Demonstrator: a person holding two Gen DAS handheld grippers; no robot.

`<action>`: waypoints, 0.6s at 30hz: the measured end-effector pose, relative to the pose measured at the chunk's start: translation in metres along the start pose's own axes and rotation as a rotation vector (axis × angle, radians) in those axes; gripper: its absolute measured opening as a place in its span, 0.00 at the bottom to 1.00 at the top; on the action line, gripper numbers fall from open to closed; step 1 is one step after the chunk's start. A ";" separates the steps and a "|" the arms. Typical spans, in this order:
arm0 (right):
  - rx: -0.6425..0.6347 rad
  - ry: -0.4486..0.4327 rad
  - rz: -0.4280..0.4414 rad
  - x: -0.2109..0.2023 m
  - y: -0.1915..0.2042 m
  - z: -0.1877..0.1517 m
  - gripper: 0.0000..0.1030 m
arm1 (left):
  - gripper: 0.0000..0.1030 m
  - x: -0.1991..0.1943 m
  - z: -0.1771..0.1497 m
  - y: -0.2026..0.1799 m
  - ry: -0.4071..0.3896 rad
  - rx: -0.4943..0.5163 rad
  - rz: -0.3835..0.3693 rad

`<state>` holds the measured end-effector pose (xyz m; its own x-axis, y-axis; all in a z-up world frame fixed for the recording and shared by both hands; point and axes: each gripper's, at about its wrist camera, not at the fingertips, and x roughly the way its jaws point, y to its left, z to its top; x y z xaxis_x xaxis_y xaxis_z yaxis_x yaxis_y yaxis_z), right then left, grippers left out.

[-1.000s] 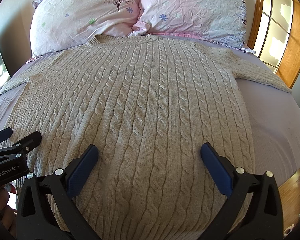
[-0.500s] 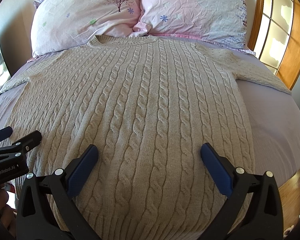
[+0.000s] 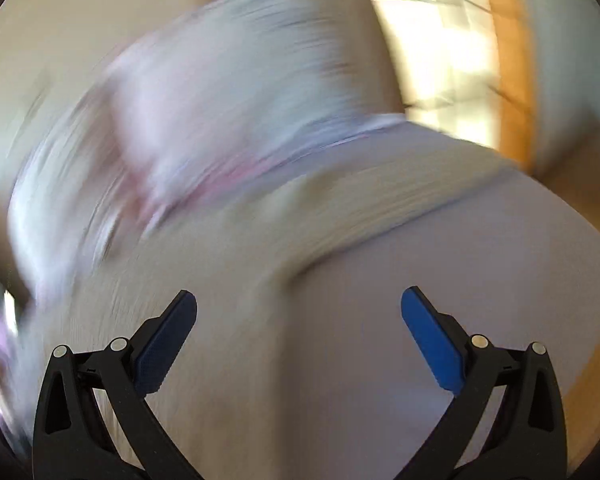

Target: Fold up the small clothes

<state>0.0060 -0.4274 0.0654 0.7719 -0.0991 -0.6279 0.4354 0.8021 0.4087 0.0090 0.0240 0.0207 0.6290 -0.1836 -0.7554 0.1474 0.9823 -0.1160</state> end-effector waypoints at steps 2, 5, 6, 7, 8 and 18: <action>0.181 -0.006 -0.024 0.015 -0.050 0.039 0.86 | 0.98 -0.009 0.015 0.026 -0.064 -0.068 -0.071; 0.422 0.009 -0.057 0.048 -0.122 0.081 0.58 | 0.98 -0.017 0.031 0.056 -0.135 -0.118 -0.090; 0.495 0.022 -0.078 0.059 -0.142 0.089 0.49 | 0.98 -0.018 0.037 0.068 -0.155 -0.120 -0.084; 0.557 0.034 -0.098 0.068 -0.158 0.094 0.49 | 0.98 -0.019 0.042 0.077 -0.171 -0.119 -0.085; 0.604 0.041 -0.107 0.075 -0.170 0.097 0.47 | 0.98 -0.019 0.044 0.082 -0.184 -0.118 -0.091; 0.733 -0.022 -0.107 0.110 -0.202 0.107 0.07 | 0.98 -0.026 0.060 0.200 -0.354 -0.446 -0.012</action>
<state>0.0523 -0.6640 -0.0151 0.7139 -0.1724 -0.6787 0.7002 0.1890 0.6885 0.0676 0.2230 0.0556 0.8581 -0.1213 -0.4989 -0.1319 0.8871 -0.4424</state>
